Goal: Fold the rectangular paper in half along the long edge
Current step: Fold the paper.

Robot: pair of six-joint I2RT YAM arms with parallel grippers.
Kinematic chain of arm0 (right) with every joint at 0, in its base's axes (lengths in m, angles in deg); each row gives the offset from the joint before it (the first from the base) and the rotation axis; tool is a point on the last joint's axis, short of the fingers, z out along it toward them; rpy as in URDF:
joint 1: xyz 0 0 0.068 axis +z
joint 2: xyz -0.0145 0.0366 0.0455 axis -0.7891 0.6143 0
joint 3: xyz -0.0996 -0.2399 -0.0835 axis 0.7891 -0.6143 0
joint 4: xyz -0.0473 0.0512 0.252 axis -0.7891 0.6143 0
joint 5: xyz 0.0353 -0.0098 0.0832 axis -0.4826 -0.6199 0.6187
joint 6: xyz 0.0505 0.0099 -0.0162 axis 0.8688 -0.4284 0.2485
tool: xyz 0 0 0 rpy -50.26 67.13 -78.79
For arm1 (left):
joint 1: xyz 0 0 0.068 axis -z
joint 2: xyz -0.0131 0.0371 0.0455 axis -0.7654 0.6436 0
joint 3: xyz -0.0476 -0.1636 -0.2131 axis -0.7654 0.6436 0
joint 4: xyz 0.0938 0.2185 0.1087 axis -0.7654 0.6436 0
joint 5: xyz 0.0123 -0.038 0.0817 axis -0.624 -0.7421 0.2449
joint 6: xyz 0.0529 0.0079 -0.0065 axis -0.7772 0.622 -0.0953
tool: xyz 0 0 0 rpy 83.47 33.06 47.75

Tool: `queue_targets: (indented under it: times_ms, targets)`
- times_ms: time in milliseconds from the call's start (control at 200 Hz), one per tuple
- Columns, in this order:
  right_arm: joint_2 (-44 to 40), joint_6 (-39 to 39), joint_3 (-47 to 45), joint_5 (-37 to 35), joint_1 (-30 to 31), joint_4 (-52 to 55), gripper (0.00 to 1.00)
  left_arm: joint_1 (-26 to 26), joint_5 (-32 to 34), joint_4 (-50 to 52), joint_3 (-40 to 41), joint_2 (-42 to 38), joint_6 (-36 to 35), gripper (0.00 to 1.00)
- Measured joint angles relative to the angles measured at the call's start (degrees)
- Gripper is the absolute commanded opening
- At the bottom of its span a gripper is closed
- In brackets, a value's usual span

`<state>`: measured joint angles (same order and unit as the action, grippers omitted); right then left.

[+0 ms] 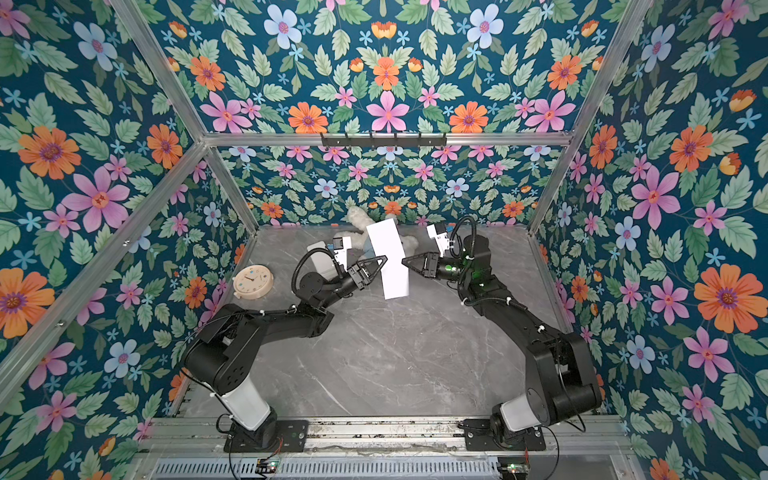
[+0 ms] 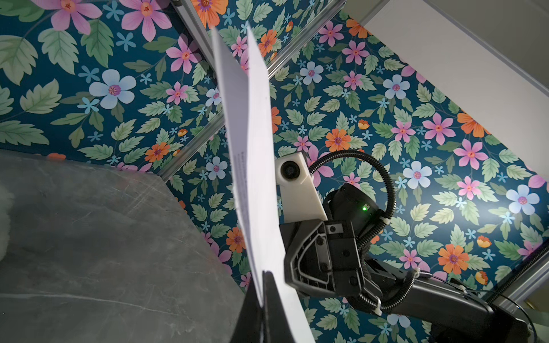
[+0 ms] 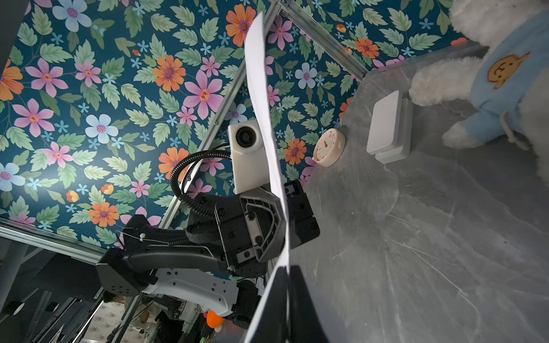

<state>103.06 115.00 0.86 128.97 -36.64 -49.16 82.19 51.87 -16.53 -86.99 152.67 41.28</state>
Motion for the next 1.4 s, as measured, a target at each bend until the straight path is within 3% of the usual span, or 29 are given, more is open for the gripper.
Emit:
queue_targets:
  times_ms: [35,70,155,200,275,315,405,445,460,525,575,605,665,710,795,830,875,955,985,1010,1070,1095,1145,1210,1250,1280,1335,1400]
  targets:
    - [0.04,-0.26,-0.04,0.02,0.02,-0.02,0.04,0.0,0.17,-0.13,0.0,0.02,0.22,0.0]
    - [0.07,-0.22,-0.07,0.04,0.02,-0.09,0.03,0.0,0.31,-0.17,0.0,0.02,0.44,0.0]
    - [0.17,0.33,-0.11,0.28,0.02,-0.37,0.28,0.0,0.68,-0.35,0.0,0.04,0.83,0.0]
    - [0.31,0.66,-0.09,0.28,0.02,-0.35,0.3,0.0,0.7,-0.35,0.0,0.04,0.85,0.0]
    - [0.35,0.35,0.0,0.24,0.09,-0.15,0.06,0.0,0.81,-0.35,-0.07,0.09,0.87,0.0]
    - [0.35,-0.04,0.13,0.26,0.17,0.0,0.05,-0.07,0.81,-0.33,-0.26,0.2,0.9,0.0]
    - [0.31,-0.11,0.35,-0.04,0.46,0.74,0.33,-0.15,0.55,-0.04,-0.83,0.37,0.87,0.0]
    - [0.28,-0.42,0.35,-0.48,0.48,0.98,0.35,-0.28,0.2,0.04,-0.98,0.46,0.9,0.0]
    - [0.28,-0.44,0.35,-0.57,0.48,1.09,0.33,-0.28,0.17,0.07,-1.03,0.48,0.9,0.0]
    - [0.28,-1.11,0.31,-0.66,0.59,1.36,0.07,-0.33,0.11,0.42,-1.07,0.55,0.87,0.0]
    - [0.28,-1.55,0.31,-0.66,0.74,1.4,0.02,-0.37,-0.15,0.72,-1.07,0.42,0.83,0.0]
    - [0.28,-1.68,0.33,-0.68,0.87,1.44,0.07,-0.37,-0.17,1.01,-1.03,0.22,0.83,0.0]
    - [0.24,-1.6,0.33,-0.72,0.98,1.92,0.33,-0.37,-0.17,1.11,-0.74,-0.33,0.76,0.0]
    - [0.04,-1.66,0.33,-1.07,1.09,2.4,0.37,-0.37,-0.15,1.2,-0.66,-0.66,0.52,0.0]
    - [-0.83,-2.36,0.2,-1.07,1.14,3.41,0.06,-0.37,0.2,1.38,-0.61,-0.94,-0.5,0.0]
    - [-1.22,-2.86,0.2,-1.07,1.14,3.5,0.01,-0.39,0.42,1.38,-0.52,-0.96,-0.5,0.0]
    - [-1.62,-3.41,0.2,-1.05,1.16,3.61,0.02,-0.42,0.74,1.4,-0.37,-0.96,-0.5,0.0]
    - [-2.23,-3.65,0.2,-1.16,1.18,4.57,0.31,-0.42,0.83,1.49,-0.09,-1.05,-0.74,0.0]
    - [-2.4,-3.85,0.2,-1.42,1.2,5.11,0.33,-0.42,0.9,1.55,-0.04,-1.14,-0.83,0.0]
    - [-2.54,-4.0,0.2,-1.49,1.2,5.55,0.31,-0.39,0.98,1.6,-0.02,-1.18,-0.92,0.0]
    - [-2.73,-5.14,0.2,-1.57,1.2,6.25,0.06,-0.37,1.03,1.6,-0.02,-1.29,-0.98,0.0]
    - [-2.78,-5.29,0.2,-1.62,1.18,6.38,0.0,-0.42,1.07,1.6,-0.02,-1.31,-1.2,0.0]
    - [-2.78,-5.33,0.22,-1.66,1.2,6.78,0.01,-0.5,1.07,1.75,-0.02,-1.38,-1.42,0.0]
    - [-2.78,-5.53,0.28,-1.68,1.2,7.63,0.25,-0.63,1.11,1.86,0.0,-1.49,-1.75,0.0]
    - [-2.82,-5.75,0.31,-1.68,1.2,8.0,0.29,-0.63,1.09,1.92,0.0,-1.51,-1.77,0.0]
    - [-2.93,-5.97,0.31,-1.7,1.2,8.41,0.23,-0.63,1.2,2.08,0.0,-1.51,-1.77,0.0]
    - [-3.08,-6.71,0.31,-1.68,1.2,8.76,0.0,-0.74,1.46,2.32,0.0,-1.55,-1.77,0.0]
    - [-3.15,-6.84,0.37,-1.51,1.2,9.01,0.02,-0.87,1.62,2.36,0.0,-1.55,-1.79,0.0]
